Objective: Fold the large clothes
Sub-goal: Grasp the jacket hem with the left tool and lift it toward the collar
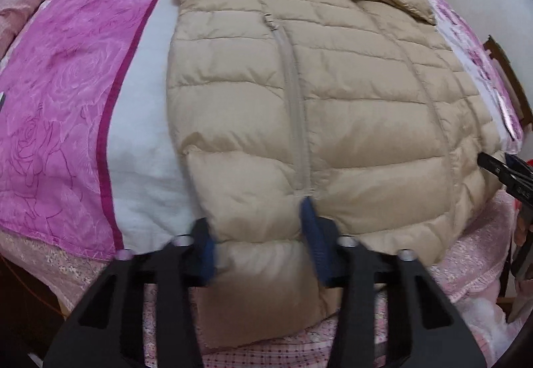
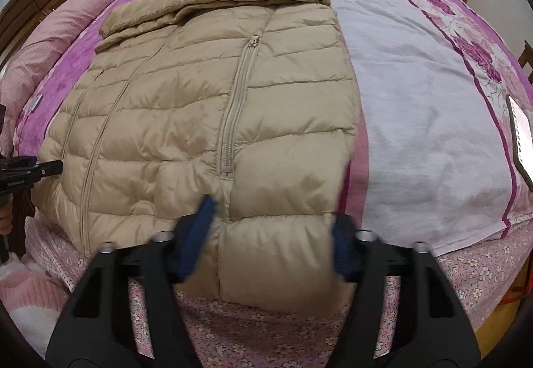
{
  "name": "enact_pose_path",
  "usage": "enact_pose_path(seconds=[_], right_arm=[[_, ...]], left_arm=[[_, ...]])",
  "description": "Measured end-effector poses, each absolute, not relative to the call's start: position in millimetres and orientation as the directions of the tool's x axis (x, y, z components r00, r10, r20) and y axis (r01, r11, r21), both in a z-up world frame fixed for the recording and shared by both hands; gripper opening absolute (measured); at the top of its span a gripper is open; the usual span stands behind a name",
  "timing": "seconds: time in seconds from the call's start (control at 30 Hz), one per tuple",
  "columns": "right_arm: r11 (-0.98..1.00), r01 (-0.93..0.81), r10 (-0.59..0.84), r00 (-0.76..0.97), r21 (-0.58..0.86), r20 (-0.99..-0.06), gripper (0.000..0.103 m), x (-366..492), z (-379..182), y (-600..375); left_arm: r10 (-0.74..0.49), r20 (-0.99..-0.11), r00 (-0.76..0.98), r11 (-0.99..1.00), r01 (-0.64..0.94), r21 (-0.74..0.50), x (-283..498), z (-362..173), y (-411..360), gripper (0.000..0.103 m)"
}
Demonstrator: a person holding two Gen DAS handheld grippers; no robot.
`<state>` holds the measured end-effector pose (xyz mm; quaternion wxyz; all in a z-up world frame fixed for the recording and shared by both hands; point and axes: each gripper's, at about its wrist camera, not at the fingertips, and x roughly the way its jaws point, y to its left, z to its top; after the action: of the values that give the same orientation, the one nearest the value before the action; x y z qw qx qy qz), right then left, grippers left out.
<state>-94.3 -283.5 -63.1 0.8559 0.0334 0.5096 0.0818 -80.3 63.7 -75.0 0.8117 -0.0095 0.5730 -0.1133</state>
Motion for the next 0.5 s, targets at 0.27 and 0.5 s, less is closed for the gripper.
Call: enact_pose_path(seconds=[0.27,0.5], right_arm=[[0.973,-0.123,0.231,0.503,0.195,-0.833,0.014,-108.8,-28.6,-287.8],[0.962,-0.131,0.273,0.529,0.24,-0.804,0.011,-125.1,5.1,-294.3]], left_arm=[[-0.231,-0.904,0.36,0.964,0.212,-0.162,-94.2,-30.5,67.6,0.018],[-0.267,-0.884,0.382,0.952,0.249,-0.18,-114.7,10.4,73.2,0.016]])
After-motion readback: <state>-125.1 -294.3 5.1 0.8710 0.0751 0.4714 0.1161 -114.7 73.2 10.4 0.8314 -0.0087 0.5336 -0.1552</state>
